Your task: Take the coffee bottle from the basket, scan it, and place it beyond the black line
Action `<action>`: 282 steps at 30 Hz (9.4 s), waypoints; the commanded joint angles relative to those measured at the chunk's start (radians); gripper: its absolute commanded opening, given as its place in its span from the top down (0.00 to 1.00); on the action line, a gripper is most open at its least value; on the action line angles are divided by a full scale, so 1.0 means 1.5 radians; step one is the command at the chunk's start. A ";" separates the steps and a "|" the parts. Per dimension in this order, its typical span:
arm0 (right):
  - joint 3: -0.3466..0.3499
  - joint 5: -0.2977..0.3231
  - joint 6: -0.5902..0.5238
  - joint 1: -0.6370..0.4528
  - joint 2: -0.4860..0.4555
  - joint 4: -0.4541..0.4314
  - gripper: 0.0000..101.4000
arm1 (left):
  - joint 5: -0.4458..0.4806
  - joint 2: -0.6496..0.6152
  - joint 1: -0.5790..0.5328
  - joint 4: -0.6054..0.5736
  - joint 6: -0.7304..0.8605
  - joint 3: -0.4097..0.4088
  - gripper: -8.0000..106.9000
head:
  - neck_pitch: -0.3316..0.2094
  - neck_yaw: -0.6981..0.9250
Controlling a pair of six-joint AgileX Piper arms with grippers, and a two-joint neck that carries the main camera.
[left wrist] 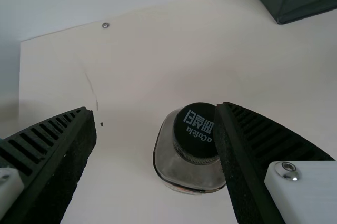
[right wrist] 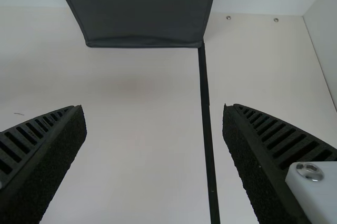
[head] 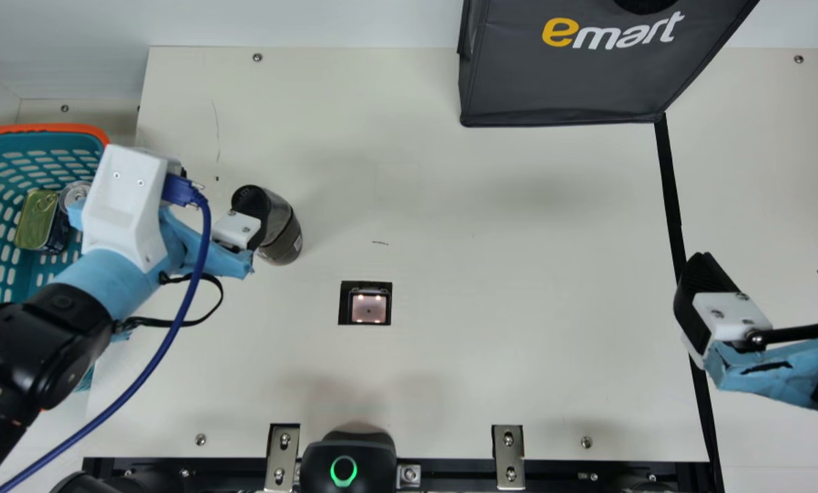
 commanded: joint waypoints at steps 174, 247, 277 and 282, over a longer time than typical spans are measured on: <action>0.000 0.001 0.000 0.000 0.000 0.000 0.10 | 0.140 -0.008 0.013 -0.581 0.803 -0.055 0.84 | -0.017 0.000; 0.000 0.000 0.000 0.000 0.000 0.000 0.10 | 0.057 0.070 -0.061 -0.689 0.873 -0.021 0.84 | -0.017 0.000; 0.000 0.000 0.000 0.000 0.000 0.000 0.10 | 0.033 0.064 -0.083 -0.663 0.824 -0.017 0.15 | -0.017 0.000; 0.000 0.000 0.000 0.000 0.000 0.000 0.10 | 0.027 0.061 -0.082 -0.634 0.788 -0.019 0.15 | -0.017 0.000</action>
